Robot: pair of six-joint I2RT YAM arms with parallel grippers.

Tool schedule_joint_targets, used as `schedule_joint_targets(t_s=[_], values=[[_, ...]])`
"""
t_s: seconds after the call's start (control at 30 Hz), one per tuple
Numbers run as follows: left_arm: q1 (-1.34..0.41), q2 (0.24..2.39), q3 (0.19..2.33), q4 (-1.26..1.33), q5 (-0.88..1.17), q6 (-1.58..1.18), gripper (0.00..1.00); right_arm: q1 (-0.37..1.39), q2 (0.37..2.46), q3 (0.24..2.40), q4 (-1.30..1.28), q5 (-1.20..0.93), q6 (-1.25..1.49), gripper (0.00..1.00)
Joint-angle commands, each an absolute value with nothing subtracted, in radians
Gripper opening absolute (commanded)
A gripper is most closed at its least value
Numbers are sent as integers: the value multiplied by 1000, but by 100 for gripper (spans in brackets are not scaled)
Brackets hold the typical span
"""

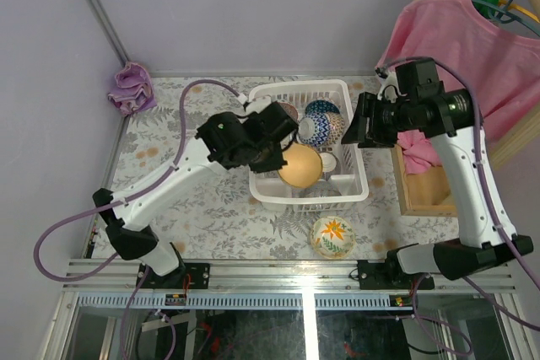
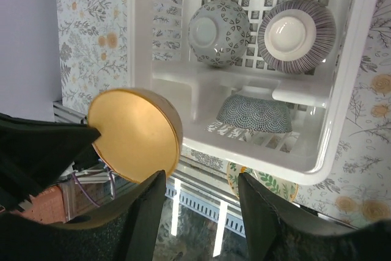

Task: Load the bowls into the dish rack
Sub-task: Pick up the bowl from the center of the board, then turn the bowl upside down on the dish rack.

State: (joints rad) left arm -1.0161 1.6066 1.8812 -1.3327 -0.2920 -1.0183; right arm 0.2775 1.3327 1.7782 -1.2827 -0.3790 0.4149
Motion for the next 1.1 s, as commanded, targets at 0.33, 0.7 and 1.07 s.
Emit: schedule_joint_targets(t_s=[0.33,0.7,1.07], values=[[-775,1632,1918,-1158,-119,-808,0,384,1524,2023,-1416,-488,323,57],[-666,1576,1784,-995,216,-899,0,491,1578,2088,-1430,-226,284,57],[-615,1580,1776,-1014,263,-929,0,701,1605,2119,-1352,-227,276,53]])
